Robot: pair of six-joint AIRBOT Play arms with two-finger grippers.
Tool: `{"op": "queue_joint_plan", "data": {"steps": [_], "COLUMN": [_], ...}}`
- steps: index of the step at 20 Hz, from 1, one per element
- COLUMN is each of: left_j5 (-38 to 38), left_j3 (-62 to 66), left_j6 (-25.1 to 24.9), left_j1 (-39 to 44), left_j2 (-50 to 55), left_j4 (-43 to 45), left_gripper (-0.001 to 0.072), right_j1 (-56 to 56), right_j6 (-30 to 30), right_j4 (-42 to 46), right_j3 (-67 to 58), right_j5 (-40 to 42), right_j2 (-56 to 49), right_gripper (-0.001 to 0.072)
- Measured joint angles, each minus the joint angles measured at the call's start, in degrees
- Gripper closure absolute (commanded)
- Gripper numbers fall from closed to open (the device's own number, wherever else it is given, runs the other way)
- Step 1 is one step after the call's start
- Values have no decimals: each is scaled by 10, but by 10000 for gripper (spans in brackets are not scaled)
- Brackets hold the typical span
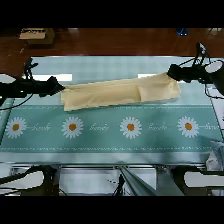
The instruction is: Fold the shirts.
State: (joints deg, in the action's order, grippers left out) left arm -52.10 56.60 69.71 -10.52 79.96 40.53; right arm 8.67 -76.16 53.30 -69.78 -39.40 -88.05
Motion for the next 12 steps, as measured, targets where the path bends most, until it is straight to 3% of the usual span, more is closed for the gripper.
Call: {"op": "queue_joint_plan", "data": {"steps": [1, 2, 3, 4, 5, 7, 9, 12], "left_j5": [8, 16, 27, 37, 45, 44, 28, -21], "left_j3": [0, 0, 0, 1, 2, 12, 27, 50], "left_j6": [-8, -15, -21, -24, -27, -36, -42, -47], "left_j1": [4, 7, 11, 12, 12, 3, -13, -30], "left_j2": [12, 21, 29, 34, 38, 42, 44, 46], "left_j4": [-10, -18, -24, -29, -34, -38, -41, -42], "left_gripper": [683, 608, 445, 304, 230, 229, 230, 241], "right_j1": [-2, -3, -3, -2, 3, 15, 32, 63], "right_j6": [0, -2, -4, -4, -2, 9, 5, -20], "right_j4": [-2, -2, -3, -4, -2, 20, 96, 212], "right_j3": [-1, -2, -2, -3, -3, -5, -16, -30], "right_j5": [7, 12, 15, 19, 18, 6, -31, -97], "right_j2": [-7, -12, -16, -17, -16, -5, 5, 9], "right_gripper": [675, 557, 399, 313, 310, 276, 118, 111]}}
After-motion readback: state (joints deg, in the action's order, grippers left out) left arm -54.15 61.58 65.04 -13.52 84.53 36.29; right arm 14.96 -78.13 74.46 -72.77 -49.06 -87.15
